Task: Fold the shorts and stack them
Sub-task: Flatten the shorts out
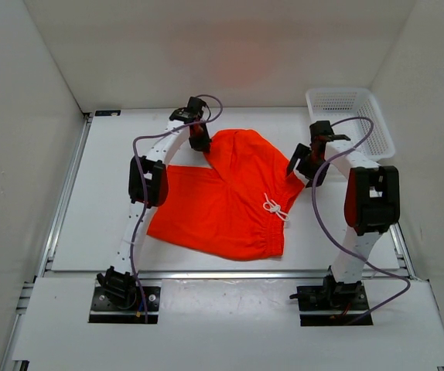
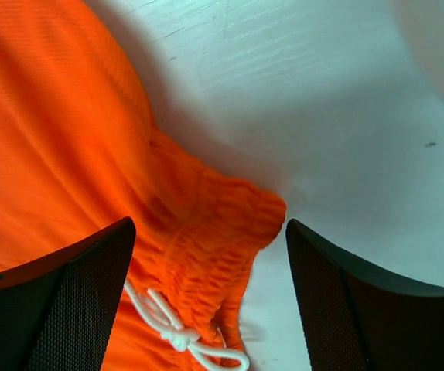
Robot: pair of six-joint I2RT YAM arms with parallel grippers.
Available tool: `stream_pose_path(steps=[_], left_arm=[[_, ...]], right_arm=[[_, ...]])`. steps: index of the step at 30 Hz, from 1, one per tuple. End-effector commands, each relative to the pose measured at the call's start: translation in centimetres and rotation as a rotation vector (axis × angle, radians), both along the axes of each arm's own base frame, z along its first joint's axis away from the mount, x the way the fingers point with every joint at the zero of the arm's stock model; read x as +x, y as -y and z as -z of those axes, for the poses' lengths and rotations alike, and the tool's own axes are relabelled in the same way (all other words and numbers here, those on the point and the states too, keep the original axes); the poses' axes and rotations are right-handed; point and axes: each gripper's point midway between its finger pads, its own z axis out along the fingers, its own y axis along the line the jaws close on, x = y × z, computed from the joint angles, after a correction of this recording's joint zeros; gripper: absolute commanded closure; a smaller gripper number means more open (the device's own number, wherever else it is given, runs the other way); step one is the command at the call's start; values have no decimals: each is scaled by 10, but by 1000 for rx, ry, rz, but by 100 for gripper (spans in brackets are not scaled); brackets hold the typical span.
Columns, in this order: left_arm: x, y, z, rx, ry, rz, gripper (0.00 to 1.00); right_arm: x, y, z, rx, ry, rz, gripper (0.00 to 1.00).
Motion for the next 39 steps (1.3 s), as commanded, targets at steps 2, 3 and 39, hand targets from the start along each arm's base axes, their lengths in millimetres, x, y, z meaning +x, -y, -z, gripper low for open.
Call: stream_pose_path(steps=[2,3,39], left_arm=[[-3,-18,-52,17,59,-17,42],[-4,-20,-55,24,64,-22,33],[-61,-119,-106,137,45,-207,90]], right_arm=[[11,2,6,-15,3,-13,17],[10,-2,10,-16,-7,-24,17],[30,-6,-15,-112,76,-31,100]])
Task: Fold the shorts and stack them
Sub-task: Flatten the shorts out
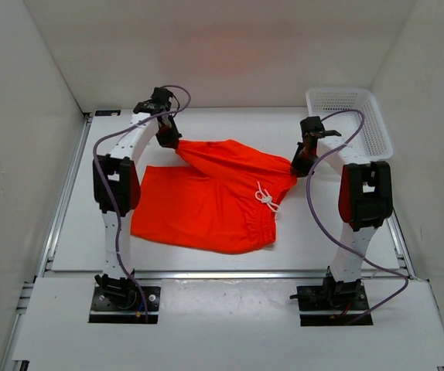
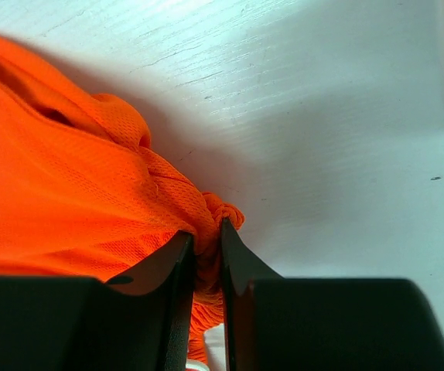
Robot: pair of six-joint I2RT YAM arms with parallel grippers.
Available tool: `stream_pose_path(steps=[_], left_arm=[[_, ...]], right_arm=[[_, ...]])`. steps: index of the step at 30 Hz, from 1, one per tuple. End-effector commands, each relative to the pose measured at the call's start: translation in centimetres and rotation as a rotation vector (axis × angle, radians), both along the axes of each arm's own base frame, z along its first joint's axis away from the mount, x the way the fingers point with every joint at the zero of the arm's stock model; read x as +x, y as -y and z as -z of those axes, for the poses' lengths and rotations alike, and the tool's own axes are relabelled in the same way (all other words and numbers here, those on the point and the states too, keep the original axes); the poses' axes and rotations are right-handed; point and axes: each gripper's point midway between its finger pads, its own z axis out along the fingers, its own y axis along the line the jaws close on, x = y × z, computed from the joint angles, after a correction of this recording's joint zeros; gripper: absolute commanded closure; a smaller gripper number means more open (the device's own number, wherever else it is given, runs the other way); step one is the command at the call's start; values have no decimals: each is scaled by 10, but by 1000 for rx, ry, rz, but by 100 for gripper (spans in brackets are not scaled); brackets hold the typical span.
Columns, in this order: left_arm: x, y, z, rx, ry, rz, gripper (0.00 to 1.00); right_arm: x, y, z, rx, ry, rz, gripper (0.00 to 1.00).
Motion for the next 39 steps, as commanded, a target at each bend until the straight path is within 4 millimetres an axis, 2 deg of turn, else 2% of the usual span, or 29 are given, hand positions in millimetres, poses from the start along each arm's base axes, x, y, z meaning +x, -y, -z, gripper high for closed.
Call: stream_pose_path(steps=[1,2,3,4,5,6,7,9,12,13,14,16,17,18,19,20,21,22,23,24,25,26,27,28,33,35,37,38,39], left_arm=[[-26,-17,-32,66,50,-58,90],[-37,-22,-42,69,60,-77,90],[-45,-23,-38,65,49,-88,90],[-65,-27,-16,71,-14,-109,90],[-73,-31,-22,72,-3,-124,90],[-81,-32,-17,70,-13,-134,90],[-97,-36,1,81,-61,-141,90],[-106,-30,9,48,-88,-122,86],[-101,-26,15,50,-100,-70,59],[-99,-24,10,41,-97,-66,46],[-88,-22,-4,33,-53,-58,18],[-75,-19,-24,30,-1,-40,11],[-61,-17,-40,24,39,-32,11],[-54,-17,-45,31,52,-38,19],[-45,-15,-37,38,45,-29,25],[-29,-12,-50,36,87,-17,31],[-22,-11,-49,42,84,-7,36],[-16,-5,-23,33,26,7,44],[-10,0,-19,24,10,27,44],[7,7,-37,4,60,55,44],[6,21,-13,1,-1,92,41],[9,31,-13,-6,3,123,31],[13,51,-24,-9,42,166,26],[12,63,-21,-17,42,214,22],[5,78,12,-30,-23,258,19],[-1,77,26,-26,-61,271,28],[-2,79,29,-35,-66,275,43],[-3,82,29,-49,-69,283,63],[-3,82,29,-49,-69,283,79]], right_arm=[[7,2,-19,-16,41,-2,100],[6,-2,-23,-15,50,-11,100],[7,-1,-23,-23,52,-8,100],[9,-1,-26,-22,61,-7,100],[9,-1,-26,-22,61,-7,100],[9,-5,-26,-21,61,-17,100],[9,-5,-26,-21,61,-17,100],[8,-6,-25,-38,64,-30,100],[8,-8,-25,-46,65,-36,100],[8,-8,-25,-49,66,-44,100],[8,-8,-25,-49,66,-44,100],[8,-6,-29,-56,76,-41,100],[8,-4,-29,-69,78,-47,100],[6,-4,-26,-70,69,-47,100],[7,-2,-29,-77,79,-43,100],[6,-2,-29,-81,79,-52,100],[6,-2,-29,-81,79,-52,100],[6,-2,-29,-81,79,-52,100],[5,-8,-29,-69,78,-66,100],[3,-7,-29,-71,69,-66,100],[3,-7,-29,-71,69,-66,100],[3,-7,-29,-71,69,-66,100],[6,-8,-32,-69,78,-66,100],[6,-8,-32,-69,78,-66,100],[6,-8,-35,-69,79,-66,100],[6,-8,-35,-69,79,-66,100],[6,-10,-35,-61,78,-69,100],[6,-10,-35,-61,78,-69,100],[6,-10,-35,-61,78,-69,100]])
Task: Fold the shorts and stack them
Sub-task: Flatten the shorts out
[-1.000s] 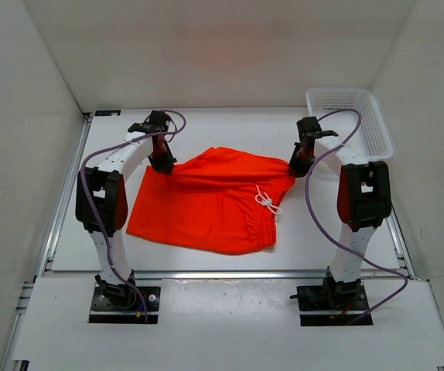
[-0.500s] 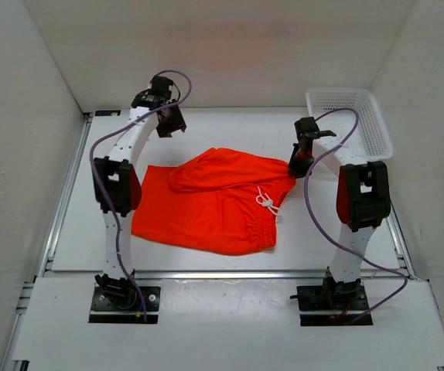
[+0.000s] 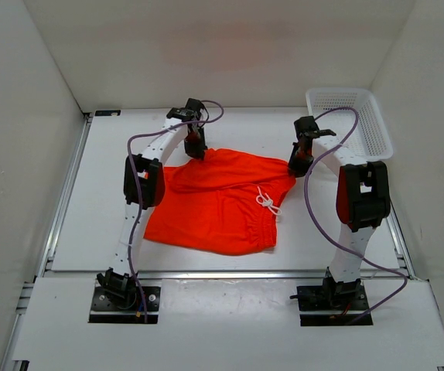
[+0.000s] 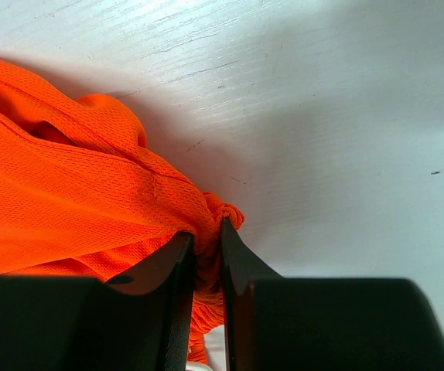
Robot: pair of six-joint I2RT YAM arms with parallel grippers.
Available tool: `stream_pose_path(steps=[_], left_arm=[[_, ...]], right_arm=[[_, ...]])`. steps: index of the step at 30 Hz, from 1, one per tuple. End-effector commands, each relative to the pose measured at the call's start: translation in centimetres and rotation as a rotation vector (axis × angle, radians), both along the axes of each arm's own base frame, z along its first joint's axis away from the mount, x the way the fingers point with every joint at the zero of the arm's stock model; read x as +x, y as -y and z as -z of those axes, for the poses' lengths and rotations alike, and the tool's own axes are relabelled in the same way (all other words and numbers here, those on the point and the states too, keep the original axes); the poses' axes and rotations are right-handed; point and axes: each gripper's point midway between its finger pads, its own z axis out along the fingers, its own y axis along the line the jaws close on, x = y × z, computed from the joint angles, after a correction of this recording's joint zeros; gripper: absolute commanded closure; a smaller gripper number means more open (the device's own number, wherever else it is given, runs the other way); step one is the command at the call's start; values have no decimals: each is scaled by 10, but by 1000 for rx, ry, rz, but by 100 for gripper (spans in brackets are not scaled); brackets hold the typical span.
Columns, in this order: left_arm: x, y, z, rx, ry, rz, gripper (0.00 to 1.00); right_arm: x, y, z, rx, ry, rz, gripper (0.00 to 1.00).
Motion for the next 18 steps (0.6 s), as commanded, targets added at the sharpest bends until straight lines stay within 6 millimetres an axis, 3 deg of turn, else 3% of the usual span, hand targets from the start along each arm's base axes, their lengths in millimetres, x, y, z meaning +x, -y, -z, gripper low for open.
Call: stream_pose_path(steps=[1,2,3,5,6,8,9,10,11,12,13,14,17,18], left_arm=[[7,-4,-34,-46,56,12,90],[5,-5,-31,-43,48,12,90],[8,-8,-46,-36,80,-8,90],[11,-18,-56,-18,106,-43,90],[15,-27,-80,-13,156,-79,90],[18,-48,-96,-14,181,-129,90],[19,-60,-121,-14,229,-166,90],[20,-68,-134,-21,255,-182,90],[22,-87,-144,-15,274,-218,90],[20,-94,-148,-21,281,-243,90],[18,-100,-165,-46,312,-250,90],[18,-102,-165,-66,310,-250,90],[21,-106,-148,-106,266,-233,48],[18,-105,-137,-98,231,-217,39]], right_arm=[[10,-2,-33,2,75,-19,100],[10,-2,-33,2,75,-19,100],[10,-2,-33,2,75,-19,100],[10,-2,-33,2,75,-19,100],[10,-2,-33,2,75,-19,100],[10,-2,-37,4,86,-19,100],[7,0,-33,-9,77,-14,100],[8,0,-37,-8,86,-14,100],[8,2,-37,-17,88,-10,100],[8,2,-37,-17,88,-10,100],[8,2,-37,-17,88,-10,100],[8,2,-37,-17,88,-10,100],[6,-5,-33,-1,74,-27,100],[9,-6,-36,1,85,-27,100]])
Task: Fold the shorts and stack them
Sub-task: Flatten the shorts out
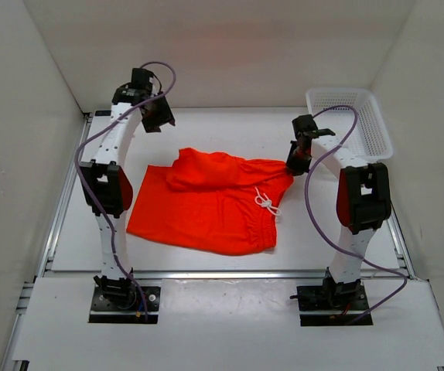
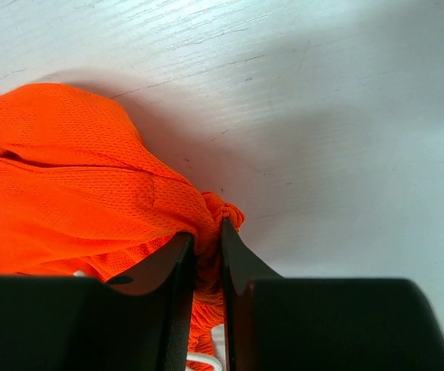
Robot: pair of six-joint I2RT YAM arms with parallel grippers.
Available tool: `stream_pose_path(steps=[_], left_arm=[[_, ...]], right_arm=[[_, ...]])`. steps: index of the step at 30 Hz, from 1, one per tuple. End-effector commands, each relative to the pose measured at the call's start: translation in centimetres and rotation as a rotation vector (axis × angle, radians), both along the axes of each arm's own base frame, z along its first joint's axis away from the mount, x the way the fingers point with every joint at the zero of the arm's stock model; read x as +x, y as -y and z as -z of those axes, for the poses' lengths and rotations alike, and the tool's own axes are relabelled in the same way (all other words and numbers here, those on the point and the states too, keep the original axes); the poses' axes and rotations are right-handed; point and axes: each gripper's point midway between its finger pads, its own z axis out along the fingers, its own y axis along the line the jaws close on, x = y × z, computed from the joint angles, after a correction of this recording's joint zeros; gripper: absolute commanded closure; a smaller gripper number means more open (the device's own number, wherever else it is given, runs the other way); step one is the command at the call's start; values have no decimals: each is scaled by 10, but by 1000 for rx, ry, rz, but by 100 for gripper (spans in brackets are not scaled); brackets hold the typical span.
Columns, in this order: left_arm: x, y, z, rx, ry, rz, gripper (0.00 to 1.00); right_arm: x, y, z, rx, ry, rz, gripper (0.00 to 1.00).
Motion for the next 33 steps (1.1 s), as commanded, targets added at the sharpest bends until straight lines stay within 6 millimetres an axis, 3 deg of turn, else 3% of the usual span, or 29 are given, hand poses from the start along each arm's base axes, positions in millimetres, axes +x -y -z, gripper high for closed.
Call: stream_pose_path(steps=[1,6,7,9,11,12,13,14,15,19,21,23,24,26,28,30,31,33], left_arm=[[-1,-3,18,-31,-49,21,32],[-1,9,47,-28,-104,53,31],[3,13,46,-22,-92,57,31],[8,18,64,-7,-115,63,32],[20,27,63,-6,-83,84,32],[17,35,82,2,-126,99,32],[16,43,88,5,-137,113,32],[21,42,86,12,-127,107,31],[21,40,103,28,-158,101,31],[12,43,124,39,-211,110,31],[8,51,131,-1,-232,133,41],[5,55,135,-20,-243,160,74],[7,55,132,-17,-231,168,90],[10,54,125,-11,-217,164,90],[21,47,84,-16,-123,134,90],[29,33,61,-30,-64,80,90],[36,29,28,-48,17,65,90],[40,20,5,-60,62,40,90]], right_arm=[[9,4,-26,-6,57,-5,100],[9,-4,-24,-10,56,-32,100],[9,-4,-24,-10,56,-32,100],[12,-4,-28,-11,67,-40,100],[11,-6,-24,-5,56,-44,100],[11,-6,-24,-5,56,-44,100],[13,-7,-27,-3,65,-44,100],[14,-7,-27,-3,65,-44,100],[14,-7,-27,-3,65,-44,100],[11,-6,-26,-5,56,-44,100],[14,-7,-25,-5,54,-44,100],[17,-7,-24,-5,56,-44,100],[18,-8,-24,-6,50,-44,100],[23,-9,-33,-2,68,-44,100],[31,-11,-39,2,89,-44,100],[34,-11,-46,1,103,-52,100],[35,-11,-49,2,106,-52,100],[42,-13,-59,8,136,-51,100]])
